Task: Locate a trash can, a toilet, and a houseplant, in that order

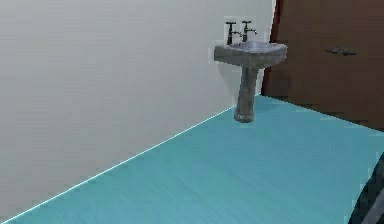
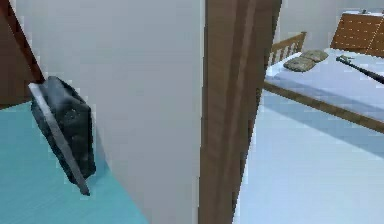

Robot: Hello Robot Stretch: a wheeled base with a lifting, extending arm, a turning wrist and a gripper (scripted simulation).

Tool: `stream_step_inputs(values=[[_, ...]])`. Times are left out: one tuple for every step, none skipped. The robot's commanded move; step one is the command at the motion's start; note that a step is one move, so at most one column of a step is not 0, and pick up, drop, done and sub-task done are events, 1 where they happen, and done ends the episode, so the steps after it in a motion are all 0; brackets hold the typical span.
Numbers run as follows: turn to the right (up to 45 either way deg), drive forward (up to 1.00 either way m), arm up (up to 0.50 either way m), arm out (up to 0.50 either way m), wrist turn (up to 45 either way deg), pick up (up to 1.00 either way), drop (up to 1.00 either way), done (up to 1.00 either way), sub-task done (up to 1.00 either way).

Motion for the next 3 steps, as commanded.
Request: stream_step_inputs(values=[[42.0,0.00,0.00,0.00,0.0,0.00,0.00,0.00,0.00],[0.0,0.40,0.00,0.00,0.0,0.00,0.00,0.00,0.00],[15.0,0.00,0.00,0.00,0.0,0.00,0.00,0.00,0.00]])
